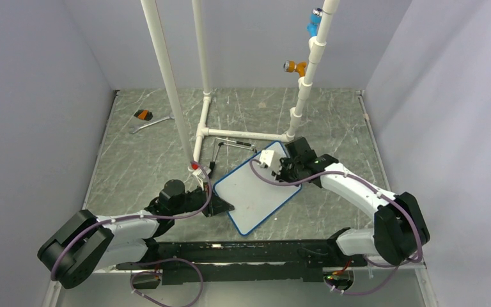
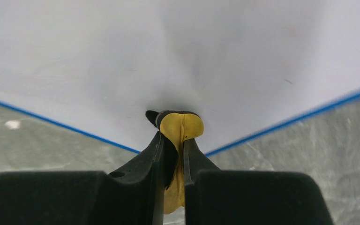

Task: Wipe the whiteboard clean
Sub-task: Erase the whiteboard at the center of the board.

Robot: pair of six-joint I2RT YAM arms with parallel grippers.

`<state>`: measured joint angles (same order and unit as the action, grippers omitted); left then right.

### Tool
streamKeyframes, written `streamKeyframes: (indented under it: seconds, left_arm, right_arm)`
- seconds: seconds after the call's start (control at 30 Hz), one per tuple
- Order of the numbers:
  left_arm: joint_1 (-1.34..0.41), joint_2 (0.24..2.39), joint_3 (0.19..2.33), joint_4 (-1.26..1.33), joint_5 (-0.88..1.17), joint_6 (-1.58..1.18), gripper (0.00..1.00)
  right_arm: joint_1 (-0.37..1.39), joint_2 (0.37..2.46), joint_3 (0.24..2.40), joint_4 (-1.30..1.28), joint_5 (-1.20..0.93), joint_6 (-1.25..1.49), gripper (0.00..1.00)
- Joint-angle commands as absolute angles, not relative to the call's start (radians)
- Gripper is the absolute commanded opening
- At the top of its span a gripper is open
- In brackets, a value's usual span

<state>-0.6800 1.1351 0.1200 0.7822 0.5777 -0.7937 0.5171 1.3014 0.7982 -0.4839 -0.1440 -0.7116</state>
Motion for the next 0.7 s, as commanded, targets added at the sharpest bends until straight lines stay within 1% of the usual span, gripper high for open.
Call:
streamKeyframes:
  seconds: [0.0, 0.2, 0.3, 0.43, 0.53, 0.67]
  left_arm:
    - [-0.697, 1.099, 0.144, 0.858, 0.675, -0.740, 0.00]
    - [-0.698, 1.100, 0.144, 0.855, 0.676, -0.738, 0.00]
    - [-0.697, 1.100, 0.144, 0.857, 0.679, -0.738, 0.00]
    - [-0.698, 1.090, 0.142, 0.844, 0.677, -0.733, 0.00]
    - [-0.696, 1.089, 0.145, 0.839, 0.678, -0.729, 0.00]
    - [-0.696, 1.110, 0.148, 0.855, 0.686, -0.732, 0.00]
  right_arm:
    - [0.627, 1.342, 0.811, -0.602, -0.389, -0.800, 0.00]
    - [0.676, 1.395, 0.821, -0.646, -0.452, -0.820, 0.00]
    - [0.678, 1.411, 0.820, -0.588, -0.334, -0.766, 0.00]
    - [0.610, 1.408, 0.812, -0.458, -0.111, -0.650, 0.00]
    - [0.560, 1.360, 0.787, -0.352, -0.019, -0.581, 0.00]
    - [0.538, 1.299, 0.733, -0.238, 0.080, -0.533, 0.00]
